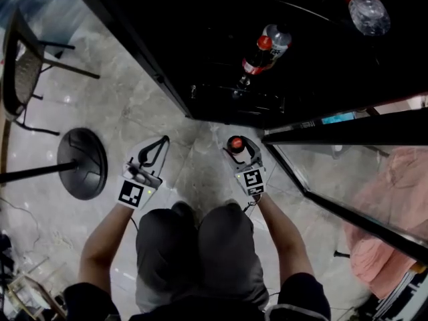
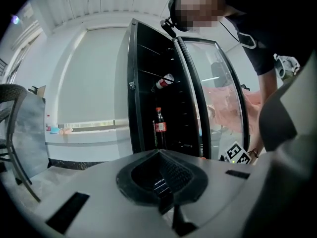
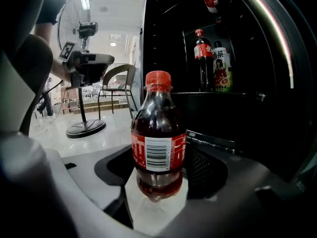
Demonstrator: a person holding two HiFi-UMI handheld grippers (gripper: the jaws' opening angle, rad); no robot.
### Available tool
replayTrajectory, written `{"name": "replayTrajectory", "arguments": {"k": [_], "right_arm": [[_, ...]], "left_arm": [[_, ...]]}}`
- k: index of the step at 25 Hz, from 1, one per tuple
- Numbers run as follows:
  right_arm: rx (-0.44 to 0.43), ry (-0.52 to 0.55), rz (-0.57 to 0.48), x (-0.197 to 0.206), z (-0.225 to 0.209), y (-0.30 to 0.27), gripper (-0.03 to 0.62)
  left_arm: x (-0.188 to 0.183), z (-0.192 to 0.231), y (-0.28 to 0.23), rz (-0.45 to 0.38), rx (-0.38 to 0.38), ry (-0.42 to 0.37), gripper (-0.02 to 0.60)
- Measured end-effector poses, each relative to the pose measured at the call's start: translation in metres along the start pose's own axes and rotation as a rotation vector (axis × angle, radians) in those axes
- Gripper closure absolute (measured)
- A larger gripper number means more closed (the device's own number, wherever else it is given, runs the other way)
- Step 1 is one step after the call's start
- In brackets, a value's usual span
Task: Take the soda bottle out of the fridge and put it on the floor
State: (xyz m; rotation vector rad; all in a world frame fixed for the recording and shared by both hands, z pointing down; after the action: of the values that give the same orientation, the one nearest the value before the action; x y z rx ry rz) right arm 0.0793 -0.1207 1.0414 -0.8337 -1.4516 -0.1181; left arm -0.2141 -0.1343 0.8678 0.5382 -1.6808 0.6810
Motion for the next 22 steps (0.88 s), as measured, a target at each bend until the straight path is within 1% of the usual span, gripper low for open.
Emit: {"name": "replayTrajectory", "arguments": {"k": [8,14,18,22], "right_arm": [[0.022,-0.012,0.027,0.036,-0.005,-0.015,0.279],[0.056,-0.019,0.017,0.054,-0.01,-0.023,0.279],[0.072,-0.032,0.007,0.063,-0.012,-0.028,0.279],[0.081,-0.045,-0.005,0.073,-0.012,-0.03,0.278]], "left_arm": [[0.011,-0.002,-0.002,0.005,0.009,-0.009,0.558],[0.016,-0.003,0.0,0.001,0.007,-0.018,0.558],[0.022,-0.007,0.0,0.012,0.01,-0.01,0.558],[0.026,-0.009,-0.001,0.019,0.01,-0.019,0.558]]}}
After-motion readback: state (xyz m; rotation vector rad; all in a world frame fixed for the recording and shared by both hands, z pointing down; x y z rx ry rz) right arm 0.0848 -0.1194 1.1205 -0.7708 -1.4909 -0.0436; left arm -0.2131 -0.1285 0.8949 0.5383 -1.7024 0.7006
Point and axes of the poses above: the fingertips, and each gripper's own axes: y backward along the fingers, z to its left, x out of its underside, the point moved 9 cm from there along y, backward along the fingers, and after that the axes turned 5 degrees about -y, right-handed, at the moved point
